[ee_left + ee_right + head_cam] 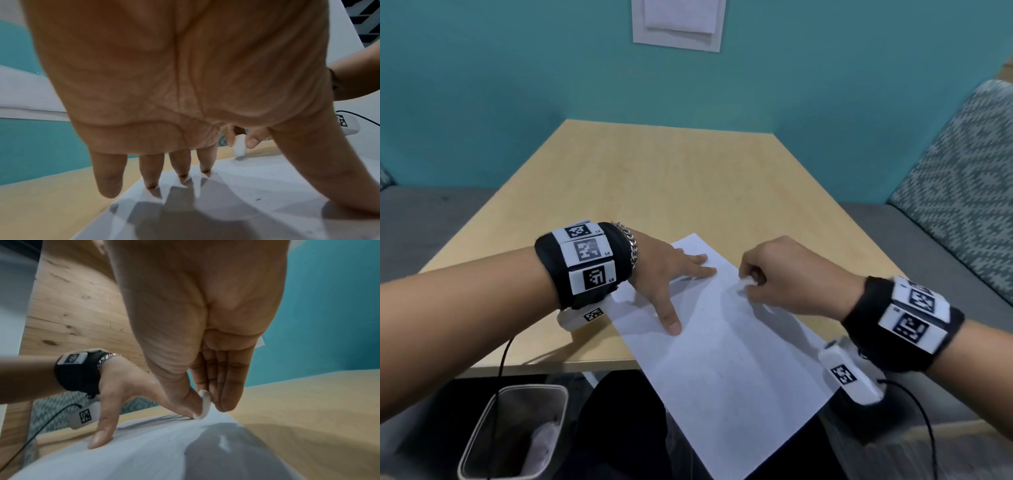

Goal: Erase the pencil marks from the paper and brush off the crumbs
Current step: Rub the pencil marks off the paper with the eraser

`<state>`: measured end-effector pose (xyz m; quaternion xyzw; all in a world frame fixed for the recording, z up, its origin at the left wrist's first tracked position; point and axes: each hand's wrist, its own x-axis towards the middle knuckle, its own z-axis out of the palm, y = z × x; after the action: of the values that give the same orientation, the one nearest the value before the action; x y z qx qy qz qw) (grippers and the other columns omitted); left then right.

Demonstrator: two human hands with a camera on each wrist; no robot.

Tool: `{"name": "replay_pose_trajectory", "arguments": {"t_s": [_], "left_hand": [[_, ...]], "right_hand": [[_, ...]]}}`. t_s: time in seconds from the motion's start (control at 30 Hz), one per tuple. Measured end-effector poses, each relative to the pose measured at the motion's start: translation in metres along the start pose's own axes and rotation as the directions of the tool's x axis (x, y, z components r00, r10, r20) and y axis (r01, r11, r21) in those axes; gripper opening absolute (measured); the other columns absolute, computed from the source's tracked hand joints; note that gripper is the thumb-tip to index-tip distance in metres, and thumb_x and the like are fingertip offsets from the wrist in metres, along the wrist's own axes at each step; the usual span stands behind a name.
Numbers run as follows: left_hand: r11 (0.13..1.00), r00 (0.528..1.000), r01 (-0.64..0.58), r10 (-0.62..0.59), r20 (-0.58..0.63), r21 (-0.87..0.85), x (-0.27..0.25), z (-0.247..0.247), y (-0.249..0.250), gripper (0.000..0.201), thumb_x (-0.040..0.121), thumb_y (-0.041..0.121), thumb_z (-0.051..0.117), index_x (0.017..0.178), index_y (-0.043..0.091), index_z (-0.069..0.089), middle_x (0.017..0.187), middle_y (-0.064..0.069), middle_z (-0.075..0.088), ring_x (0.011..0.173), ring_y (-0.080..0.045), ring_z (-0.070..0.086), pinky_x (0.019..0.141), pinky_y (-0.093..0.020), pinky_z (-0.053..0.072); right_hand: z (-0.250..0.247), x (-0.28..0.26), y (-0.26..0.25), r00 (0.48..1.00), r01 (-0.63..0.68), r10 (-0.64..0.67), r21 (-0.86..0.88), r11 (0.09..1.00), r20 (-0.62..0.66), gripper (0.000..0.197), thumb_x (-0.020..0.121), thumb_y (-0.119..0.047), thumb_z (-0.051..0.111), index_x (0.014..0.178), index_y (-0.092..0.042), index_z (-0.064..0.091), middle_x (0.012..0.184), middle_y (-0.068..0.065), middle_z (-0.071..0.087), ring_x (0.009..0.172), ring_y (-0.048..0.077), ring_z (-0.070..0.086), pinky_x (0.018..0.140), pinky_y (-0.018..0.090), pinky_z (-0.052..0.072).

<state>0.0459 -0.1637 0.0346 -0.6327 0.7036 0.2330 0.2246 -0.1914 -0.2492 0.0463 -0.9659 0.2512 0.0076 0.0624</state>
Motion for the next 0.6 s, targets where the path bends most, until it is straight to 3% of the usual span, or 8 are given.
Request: {"name": "replay_pose_trajectory", "arguments": {"t_s": [0.07, 0.17, 0.27, 0.37, 0.47, 0.57, 0.6], "left_hand": [[1.0, 1.0, 0.022, -0.022, 0.014, 0.016, 0.001, -0.003, 0.001, 0.135, 0.063, 0.085, 0.078, 0.161, 0.056, -0.01, 0.169, 0.03, -0.017, 0.162, -0.01, 0.002, 0.129, -0.052, 0.014], [0.999, 0.999, 0.028, -0.028, 0.016, 0.021, 0.001, -0.006, 0.007, 0.132, 0.065, 0.081, 0.08, 0.161, 0.057, -0.007, 0.17, 0.028, -0.016, 0.162, -0.012, 0.007, 0.128, -0.052, 0.018], [1.0, 1.0, 0.007, -0.007, 0.011, -0.02, -0.002, -0.006, 0.008, 0.117, 0.064, 0.078, 0.083, 0.151, 0.071, 0.006, 0.172, 0.025, -0.012, 0.16, -0.016, 0.017, 0.125, -0.052, 0.026], [1.0, 1.0, 0.019, -0.019, 0.008, -0.012, -0.001, -0.004, 0.006, 0.128, 0.064, 0.079, 0.082, 0.157, 0.064, -0.003, 0.171, 0.026, -0.014, 0.161, -0.013, 0.01, 0.127, -0.051, 0.021], [0.999, 0.999, 0.04, -0.04, 0.012, 0.012, 0.0, -0.004, 0.006, 0.134, 0.066, 0.079, 0.081, 0.162, 0.054, -0.009, 0.17, 0.027, -0.017, 0.162, -0.011, 0.005, 0.129, -0.049, 0.016], [1.0, 1.0, 0.025, -0.025, 0.01, 0.006, 0.0, -0.005, 0.006, 0.132, 0.065, 0.079, 0.082, 0.16, 0.059, -0.007, 0.171, 0.025, -0.016, 0.162, -0.013, 0.008, 0.128, -0.049, 0.018], [1.0, 1.0, 0.018, -0.018, 0.008, 0.003, 0.0, -0.005, 0.006, 0.131, 0.064, 0.079, 0.082, 0.159, 0.061, -0.007, 0.172, 0.025, -0.015, 0.161, -0.014, 0.01, 0.127, -0.049, 0.02]], "right_hand": [[0.002, 0.014, -0.004, 1.0, -0.01, 0.01, -0.028, 1.0, 0.009, 0.012, 0.085, -0.024, 0.063, 0.093, -0.018, 0.068, 0.078, -0.009, 0.061, 0.08, 0.019, 0.061, 0.072, 0.04, 0.057], [0.009, 0.02, -0.018, 1.0, 0.016, -0.015, -0.073, 0.997, 0.017, 0.007, 0.083, -0.02, 0.06, 0.087, -0.026, 0.059, 0.079, -0.003, 0.057, 0.08, 0.027, 0.059, 0.068, 0.038, 0.052], [0.015, 0.012, -0.036, 0.987, 0.128, -0.12, -0.079, 0.989, 0.106, 0.011, 0.084, -0.019, 0.062, 0.094, -0.023, 0.064, 0.081, 0.0, 0.059, 0.078, 0.028, 0.059, 0.067, 0.038, 0.052], [0.009, 0.018, -0.023, 0.993, 0.063, -0.053, -0.095, 0.994, 0.101, 0.019, 0.083, -0.021, 0.063, 0.101, -0.02, 0.07, 0.091, 0.002, 0.066, 0.083, 0.028, 0.062, 0.074, 0.042, 0.057], [0.003, 0.02, -0.008, 0.999, -0.02, 0.023, -0.086, 0.996, 0.038, 0.014, 0.082, -0.021, 0.062, 0.094, -0.019, 0.07, 0.087, 0.0, 0.067, 0.081, 0.028, 0.062, 0.071, 0.042, 0.058], [0.008, 0.013, -0.03, 0.993, 0.081, -0.072, -0.1, 0.992, 0.09, 0.003, 0.081, -0.021, 0.06, 0.082, -0.023, 0.057, 0.078, 0.0, 0.063, 0.074, 0.027, 0.059, 0.066, 0.042, 0.054], [0.011, 0.01, -0.035, 0.988, 0.106, -0.094, -0.095, 0.99, 0.123, 0.009, 0.081, -0.021, 0.06, 0.08, -0.024, 0.052, 0.077, 0.0, 0.061, 0.073, 0.026, 0.058, 0.065, 0.042, 0.054]]}}
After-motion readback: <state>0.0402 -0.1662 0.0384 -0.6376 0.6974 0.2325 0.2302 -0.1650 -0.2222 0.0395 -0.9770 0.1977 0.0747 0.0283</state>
